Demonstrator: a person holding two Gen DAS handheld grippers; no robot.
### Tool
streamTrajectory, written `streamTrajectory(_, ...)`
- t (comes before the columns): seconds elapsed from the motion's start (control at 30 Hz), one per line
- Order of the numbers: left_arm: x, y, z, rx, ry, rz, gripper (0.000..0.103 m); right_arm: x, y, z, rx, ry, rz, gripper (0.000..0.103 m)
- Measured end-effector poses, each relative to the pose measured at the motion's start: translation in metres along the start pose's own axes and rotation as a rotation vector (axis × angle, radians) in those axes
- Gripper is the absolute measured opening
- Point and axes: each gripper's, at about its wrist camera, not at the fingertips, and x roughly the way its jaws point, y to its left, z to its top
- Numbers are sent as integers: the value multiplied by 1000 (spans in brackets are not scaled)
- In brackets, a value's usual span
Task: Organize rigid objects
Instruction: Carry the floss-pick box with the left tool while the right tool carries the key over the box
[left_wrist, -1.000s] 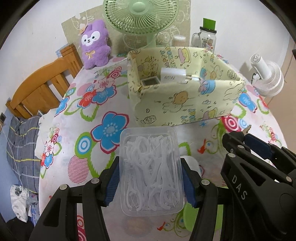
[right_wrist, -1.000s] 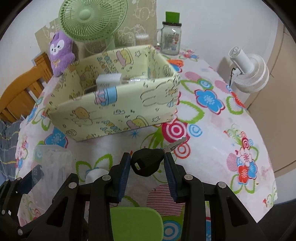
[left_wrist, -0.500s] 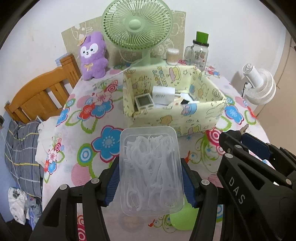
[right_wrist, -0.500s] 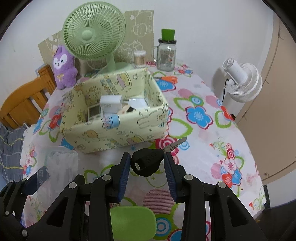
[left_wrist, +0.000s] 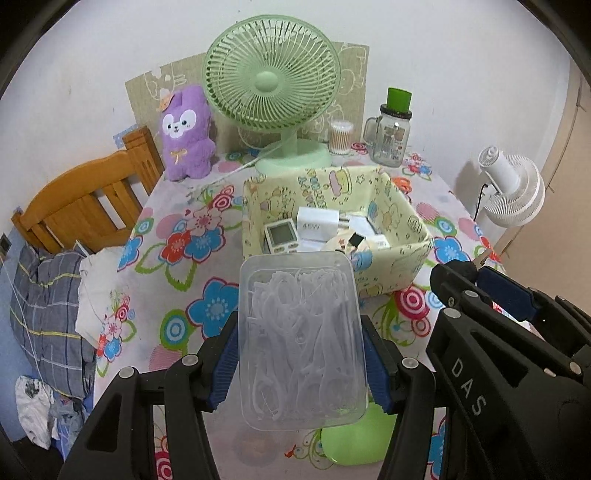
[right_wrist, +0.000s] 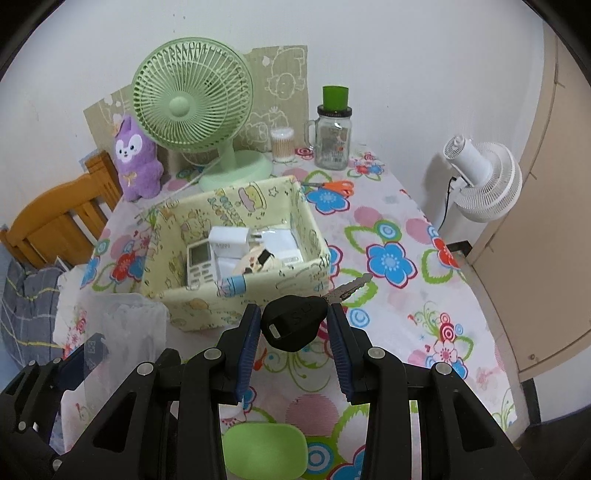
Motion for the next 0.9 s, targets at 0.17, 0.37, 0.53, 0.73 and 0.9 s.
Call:
streamTrajectory(0.17, -4, -2, 11, -5, -18, -9, 62, -5, 1, 12, -6, -14, 9, 40)
streamTrajectory(0.37, -6, -4, 25, -7, -39, -1, 62, -4, 1, 26, -7, -22, 31, 40)
streamTrajectory(0.53, -4, -4, 37, -21, -45, 2, 62, 1, 0, 40, -21, -20, 46, 40)
streamTrajectory(0.73, 6, -3, 48, -53, -36, 20, 62, 16, 3, 55, -60, -14, 77, 40)
streamTrajectory(0.9, 17, 0, 56, -54, -24, 57, 62, 31, 7, 62, -66, -9, 108, 40)
